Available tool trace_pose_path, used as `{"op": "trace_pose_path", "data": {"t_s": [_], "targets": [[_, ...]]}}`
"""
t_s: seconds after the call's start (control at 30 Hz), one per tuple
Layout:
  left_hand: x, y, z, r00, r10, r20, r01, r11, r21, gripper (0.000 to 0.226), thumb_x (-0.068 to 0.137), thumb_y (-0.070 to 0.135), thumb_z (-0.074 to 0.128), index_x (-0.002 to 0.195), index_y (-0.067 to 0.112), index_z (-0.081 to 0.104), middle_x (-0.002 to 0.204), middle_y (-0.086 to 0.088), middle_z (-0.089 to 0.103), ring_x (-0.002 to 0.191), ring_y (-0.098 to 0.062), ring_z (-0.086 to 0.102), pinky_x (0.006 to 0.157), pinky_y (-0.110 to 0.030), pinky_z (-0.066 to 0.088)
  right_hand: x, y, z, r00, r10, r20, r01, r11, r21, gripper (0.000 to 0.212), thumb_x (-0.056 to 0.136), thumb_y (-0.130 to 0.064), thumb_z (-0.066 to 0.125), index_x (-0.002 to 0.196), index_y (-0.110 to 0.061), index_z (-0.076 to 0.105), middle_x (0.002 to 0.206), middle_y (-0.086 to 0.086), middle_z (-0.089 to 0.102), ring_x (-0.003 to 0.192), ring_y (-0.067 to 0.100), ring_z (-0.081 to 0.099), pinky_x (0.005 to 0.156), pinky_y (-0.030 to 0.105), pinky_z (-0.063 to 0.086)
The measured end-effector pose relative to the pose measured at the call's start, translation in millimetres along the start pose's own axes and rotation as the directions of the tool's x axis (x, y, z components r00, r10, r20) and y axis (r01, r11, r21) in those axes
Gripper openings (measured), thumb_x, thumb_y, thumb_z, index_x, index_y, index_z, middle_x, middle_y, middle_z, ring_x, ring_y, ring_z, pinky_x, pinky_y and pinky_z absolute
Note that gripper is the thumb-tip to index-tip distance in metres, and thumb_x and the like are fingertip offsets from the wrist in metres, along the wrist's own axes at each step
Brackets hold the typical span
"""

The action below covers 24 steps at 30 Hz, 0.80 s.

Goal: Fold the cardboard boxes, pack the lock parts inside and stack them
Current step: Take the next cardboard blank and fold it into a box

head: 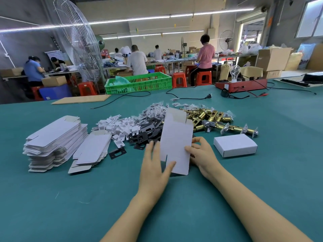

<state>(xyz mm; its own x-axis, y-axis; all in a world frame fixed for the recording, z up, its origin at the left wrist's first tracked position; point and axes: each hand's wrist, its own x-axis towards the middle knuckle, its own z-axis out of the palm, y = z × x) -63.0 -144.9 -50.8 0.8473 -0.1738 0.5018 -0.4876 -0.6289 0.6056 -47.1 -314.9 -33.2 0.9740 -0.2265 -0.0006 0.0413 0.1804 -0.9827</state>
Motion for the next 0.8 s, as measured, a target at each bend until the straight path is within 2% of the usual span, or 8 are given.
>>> {"op": "trace_pose_path", "data": {"t_s": [0.1, 0.2, 0.3, 0.4, 0.47, 0.6, 0.67, 0.8], "targets": [[7, -6, -9, 0.94, -0.328, 0.091, 0.335, 0.847, -0.412, 0.059, 0.093, 0.022, 0.066, 0.145, 0.016, 0.039, 0.138, 0.007, 0.052, 0.124, -0.009, 0.052, 0.103, -0.021, 0.039, -1, 0, 4, 0.999, -0.007, 0.042, 0.002, 0.993, 0.117, 0.018, 0.092, 0.003, 0.055, 0.096, -0.011, 0.045, 0.096, 0.012, 0.067, 0.089, 0.023, 0.064, 0.067, 0.033, 0.054], [10, -12, -12, 0.907, -0.355, 0.227, 0.415, 0.66, -0.626, 0.025, 0.096, 0.01, 0.059, 0.121, 0.014, 0.06, 0.099, 0.002, 0.076, 0.088, -0.011, 0.071, 0.075, -0.028, 0.058, -3, 1, 11, 0.996, -0.025, 0.088, 0.018, 0.997, 0.077, 0.017, 0.092, 0.001, 0.057, 0.097, -0.012, 0.046, 0.093, 0.007, 0.069, 0.087, 0.021, 0.065, 0.068, 0.032, 0.055], [10, -10, -13, 0.922, -0.342, 0.18, 0.374, 0.666, -0.645, 0.019, 0.097, 0.006, 0.056, 0.109, 0.019, 0.064, 0.095, -0.002, 0.076, 0.087, -0.015, 0.071, 0.077, -0.036, 0.059, -3, -2, 12, 0.993, -0.094, 0.068, 0.101, 0.989, -0.109, 0.019, 0.09, -0.007, 0.062, 0.099, -0.015, 0.048, 0.095, 0.006, 0.068, 0.09, 0.022, 0.064, 0.076, 0.037, 0.055], [10, -10, -13, 0.94, -0.336, 0.062, 0.302, 0.733, -0.61, 0.018, 0.098, 0.008, 0.056, 0.1, 0.023, 0.064, 0.094, -0.003, 0.075, 0.088, -0.022, 0.069, 0.082, -0.044, 0.056, -3, -15, 11, 0.951, -0.308, -0.037, 0.28, 0.903, -0.325, 0.027, 0.085, -0.014, 0.07, 0.101, -0.02, 0.049, 0.095, -0.001, 0.062, 0.085, 0.012, 0.06, 0.072, 0.017, 0.052], [9, -9, -12, 0.957, -0.291, -0.006, 0.235, 0.785, -0.574, 0.017, 0.099, 0.01, 0.053, 0.096, 0.024, 0.063, 0.091, 0.003, 0.073, 0.086, -0.021, 0.067, 0.079, -0.038, 0.054, -6, -29, 10, 0.86, -0.507, -0.062, 0.421, 0.772, -0.476, 0.03, 0.084, -0.013, 0.071, 0.104, -0.018, 0.05, 0.096, -0.001, 0.058, 0.082, 0.01, 0.057, 0.069, 0.013, 0.047], [6, -2, -8, 0.98, -0.18, -0.087, 0.108, 0.841, -0.53, 0.024, 0.104, 0.014, 0.042, 0.081, 0.015, 0.049, 0.068, 0.019, 0.051, 0.062, -0.004, 0.04, 0.059, -0.017, 0.034, -13, -60, 7, 0.567, -0.82, 0.072, 0.607, 0.357, -0.71, 0.025, 0.08, -0.004, 0.072, 0.102, 0.001, 0.061, 0.097, 0.011, 0.058, 0.083, 0.021, 0.053, 0.074, 0.028, 0.046], [5, -1, -7, 0.986, -0.127, -0.104, 0.06, 0.869, -0.491, 0.025, 0.105, 0.016, 0.04, 0.081, 0.018, 0.047, 0.066, 0.017, 0.044, 0.06, -0.003, 0.033, 0.055, -0.018, 0.029, -18, -73, 7, 0.515, -0.843, 0.153, 0.65, 0.269, -0.71, 0.023, 0.079, -0.001, 0.072, 0.1, 0.002, 0.062, 0.093, 0.013, 0.06, 0.081, 0.025, 0.056, 0.073, 0.031, 0.047], [3, 2, -9, 0.991, -0.019, -0.135, -0.04, 0.906, -0.422, 0.022, 0.104, 0.024, 0.038, 0.091, 0.013, 0.053, 0.071, 0.004, 0.046, 0.062, -0.007, 0.034, 0.056, -0.02, 0.028, -23, -86, 8, 0.544, -0.781, 0.305, 0.701, 0.224, -0.677, 0.025, 0.081, 0.001, 0.068, 0.105, 0.001, 0.062, 0.095, 0.011, 0.063, 0.085, 0.024, 0.06, 0.078, 0.033, 0.049]]}}
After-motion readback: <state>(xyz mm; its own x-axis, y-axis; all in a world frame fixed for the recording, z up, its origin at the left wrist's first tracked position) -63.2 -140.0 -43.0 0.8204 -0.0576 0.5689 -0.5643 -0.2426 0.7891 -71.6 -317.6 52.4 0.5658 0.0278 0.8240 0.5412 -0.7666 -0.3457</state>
